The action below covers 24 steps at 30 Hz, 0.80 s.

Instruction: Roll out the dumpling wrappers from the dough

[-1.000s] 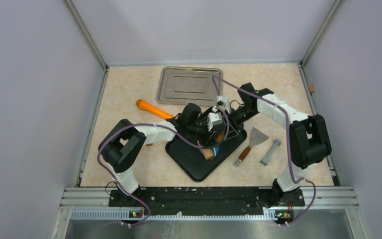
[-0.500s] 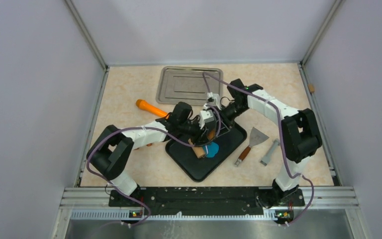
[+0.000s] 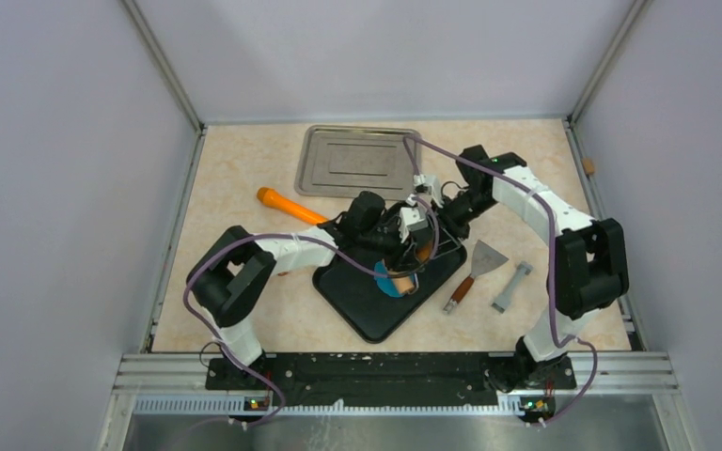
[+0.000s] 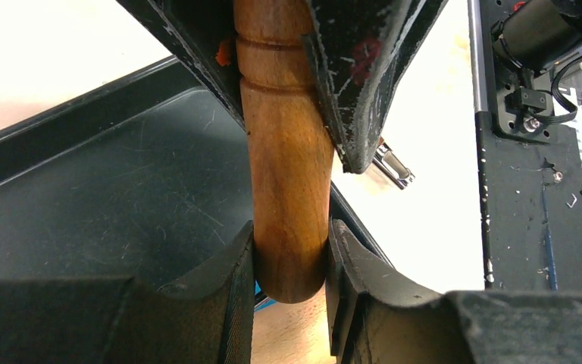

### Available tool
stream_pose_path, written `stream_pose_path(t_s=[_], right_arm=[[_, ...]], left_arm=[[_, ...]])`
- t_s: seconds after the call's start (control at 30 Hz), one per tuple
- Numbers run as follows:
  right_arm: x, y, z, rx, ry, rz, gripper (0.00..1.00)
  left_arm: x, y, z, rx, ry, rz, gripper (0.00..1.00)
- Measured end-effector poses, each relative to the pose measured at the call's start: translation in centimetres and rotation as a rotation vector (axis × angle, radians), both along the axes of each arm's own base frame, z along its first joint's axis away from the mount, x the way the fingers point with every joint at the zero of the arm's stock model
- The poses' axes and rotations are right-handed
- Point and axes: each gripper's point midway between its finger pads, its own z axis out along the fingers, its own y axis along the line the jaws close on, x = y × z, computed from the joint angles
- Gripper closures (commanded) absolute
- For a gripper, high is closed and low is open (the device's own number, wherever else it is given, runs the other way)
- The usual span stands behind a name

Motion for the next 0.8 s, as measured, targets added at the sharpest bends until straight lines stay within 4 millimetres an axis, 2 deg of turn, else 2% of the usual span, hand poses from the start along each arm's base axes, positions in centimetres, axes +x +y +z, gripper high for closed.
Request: stream_pose_path(t_s=[0.2, 0.37, 0.47, 0.7, 0.8], right_arm=[[-0.3, -0.6, -2.3, 0.004, 0.006, -0.004, 1.0], [-0.6, -0.4, -2.9, 0.017, 0.01, -0.001, 1.0], [-0.9, 0.3, -3.0, 0.024, 0.018, 0.006, 1.0], [-1.3, 3.2, -4.1, 0.071, 0.115, 0.005, 1.0], [-0.8, 4.0, -3.9, 0.077, 0.122, 0.0, 1.0]], left_arm=[[-0.3, -0.3, -1.9, 0.011, 0.016, -0.031, 1.0], [-0.8, 0.1, -2.3, 0.024, 0.035, -0.039, 1.0], [-1.0, 0.8, -2.4, 0.03, 0.043, -0.033, 1.0], [-1.7, 3.8, -3.4, 0.086, 0.138, -0.009, 1.0], [-1.3, 4.6, -3.3, 0.096, 0.137, 0.008, 1.0]])
